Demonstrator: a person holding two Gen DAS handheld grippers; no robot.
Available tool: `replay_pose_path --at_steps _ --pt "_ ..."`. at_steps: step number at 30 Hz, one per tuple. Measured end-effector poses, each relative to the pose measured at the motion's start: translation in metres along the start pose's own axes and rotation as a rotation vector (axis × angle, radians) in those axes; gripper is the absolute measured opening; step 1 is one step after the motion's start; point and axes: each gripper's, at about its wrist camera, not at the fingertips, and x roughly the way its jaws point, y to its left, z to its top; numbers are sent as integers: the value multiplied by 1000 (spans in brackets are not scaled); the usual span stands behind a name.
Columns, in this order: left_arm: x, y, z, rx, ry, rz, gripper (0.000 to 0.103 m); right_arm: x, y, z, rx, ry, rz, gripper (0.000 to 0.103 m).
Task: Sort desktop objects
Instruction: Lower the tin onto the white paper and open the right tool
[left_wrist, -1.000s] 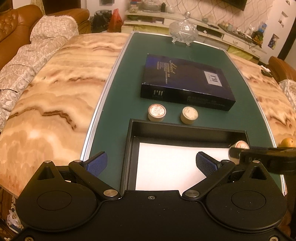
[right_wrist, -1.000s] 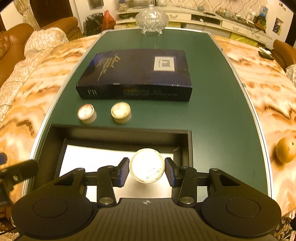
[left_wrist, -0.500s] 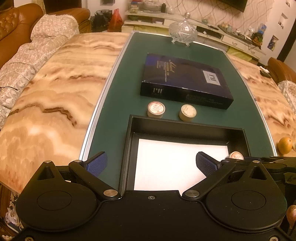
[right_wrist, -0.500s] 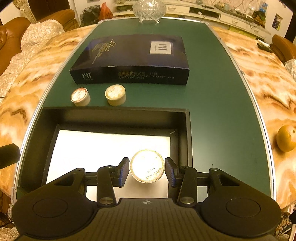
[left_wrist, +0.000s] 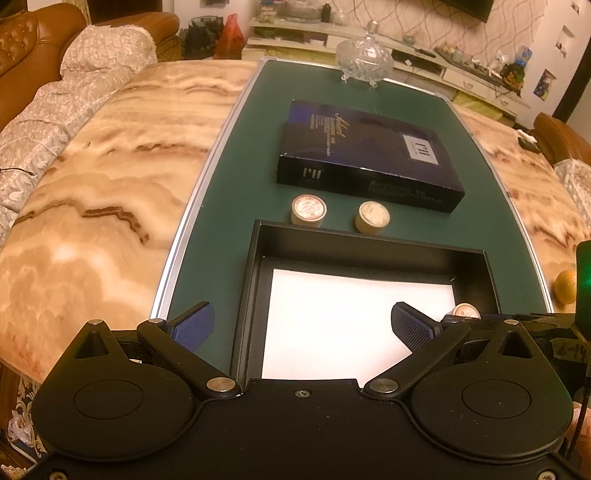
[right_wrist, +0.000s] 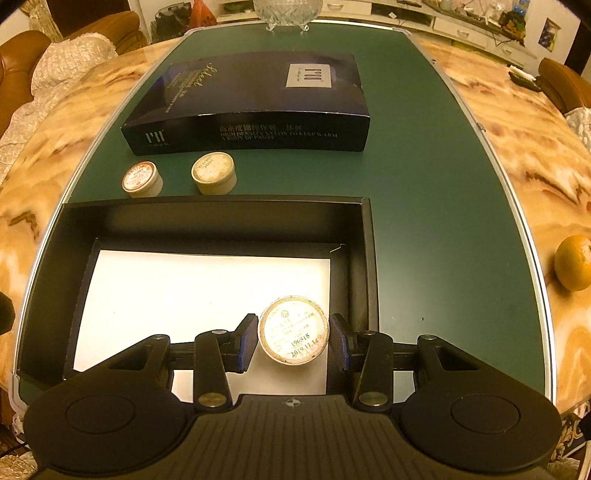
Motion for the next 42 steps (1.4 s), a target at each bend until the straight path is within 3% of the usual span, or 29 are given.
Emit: replay_pose_path --at_steps 42 --pt "1 -1 0 4 8 -13 103 18 5 1 -5 38 -22 45"
